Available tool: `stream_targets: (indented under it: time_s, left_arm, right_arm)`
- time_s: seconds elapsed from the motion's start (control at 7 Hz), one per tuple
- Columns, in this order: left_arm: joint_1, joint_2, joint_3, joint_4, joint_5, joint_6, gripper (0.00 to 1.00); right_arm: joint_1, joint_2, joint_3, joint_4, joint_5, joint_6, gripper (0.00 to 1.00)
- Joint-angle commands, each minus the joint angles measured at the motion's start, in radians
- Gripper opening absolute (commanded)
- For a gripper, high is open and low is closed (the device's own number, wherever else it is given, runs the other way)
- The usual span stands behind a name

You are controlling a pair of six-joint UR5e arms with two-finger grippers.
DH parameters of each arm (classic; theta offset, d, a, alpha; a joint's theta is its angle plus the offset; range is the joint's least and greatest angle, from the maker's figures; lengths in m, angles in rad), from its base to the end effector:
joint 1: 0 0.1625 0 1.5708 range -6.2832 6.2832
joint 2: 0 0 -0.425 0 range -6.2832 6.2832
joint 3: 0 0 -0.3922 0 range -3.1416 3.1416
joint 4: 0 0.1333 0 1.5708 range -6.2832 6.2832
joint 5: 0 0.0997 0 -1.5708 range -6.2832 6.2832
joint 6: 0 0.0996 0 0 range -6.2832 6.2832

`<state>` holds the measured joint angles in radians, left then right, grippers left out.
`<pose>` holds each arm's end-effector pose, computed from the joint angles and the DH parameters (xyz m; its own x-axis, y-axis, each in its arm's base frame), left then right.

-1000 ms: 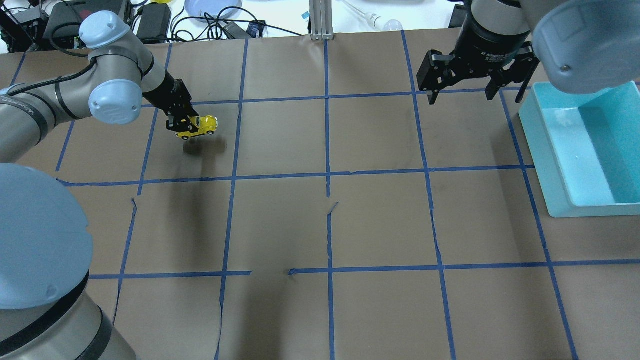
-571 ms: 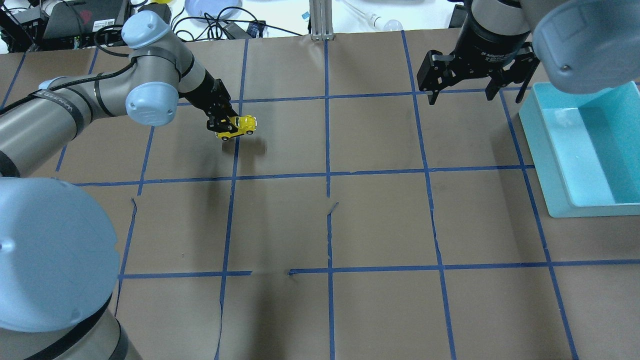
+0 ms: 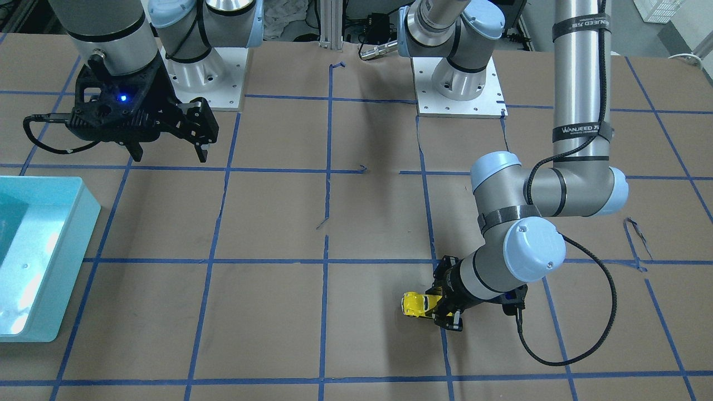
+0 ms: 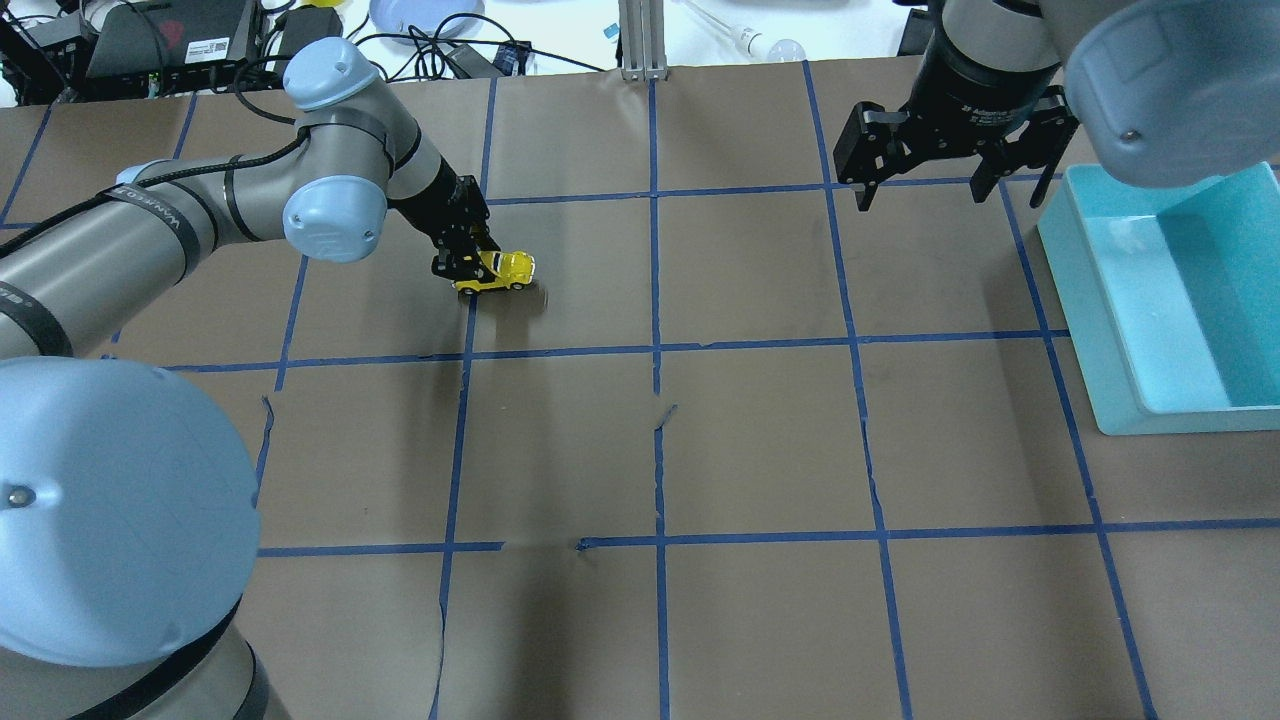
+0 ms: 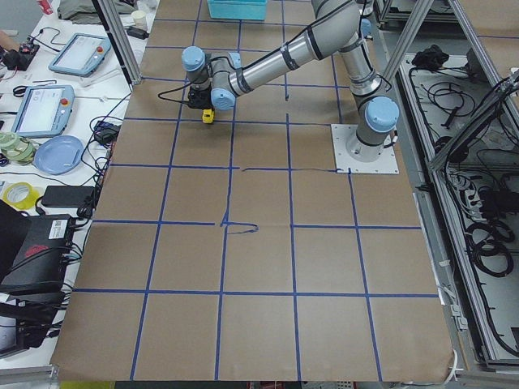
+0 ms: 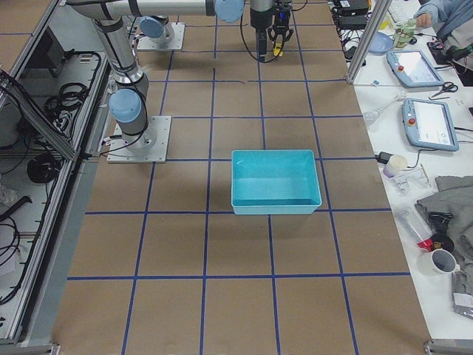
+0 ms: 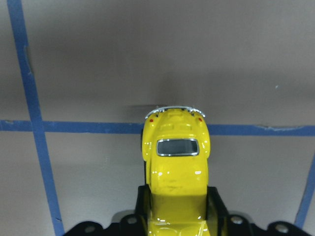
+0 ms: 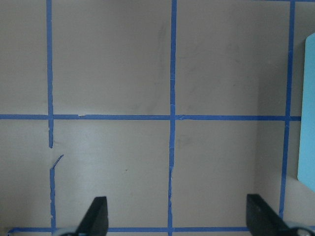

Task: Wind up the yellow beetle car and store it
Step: 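Drag the held car along the table toward the right arm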

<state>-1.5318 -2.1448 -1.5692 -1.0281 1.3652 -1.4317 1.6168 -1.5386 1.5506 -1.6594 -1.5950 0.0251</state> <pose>-0.1279 -0.6627 0.2065 -0.0970 -0.9953 -0.0011 -0.9739 0.0947 0.2062 0.1543 -0.5063 0.4909 -0.9996 -0.0191 0.0222 -0.0208 0.9968 -0.0771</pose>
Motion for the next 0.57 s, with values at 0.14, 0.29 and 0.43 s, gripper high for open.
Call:
stream_targets:
  time_s: [0.14,0.29,0.43]
  left_arm:
    - [0.01,-0.015,0.0,-0.004,0.042,0.025,0.0]
    - [0.016,-0.017,0.001,-0.003,0.042,0.025,0.0]
    - [0.047,-0.015,-0.002,-0.006,0.04,0.025,0.0]
  right_arm:
    - [0.0,0.002,0.0,0.003,0.001,-0.001,1.0]
    - [0.0,0.003,0.0,0.006,0.001,-0.001,1.0]
    - [0.0,0.005,0.0,0.004,0.001,-0.001,1.0]
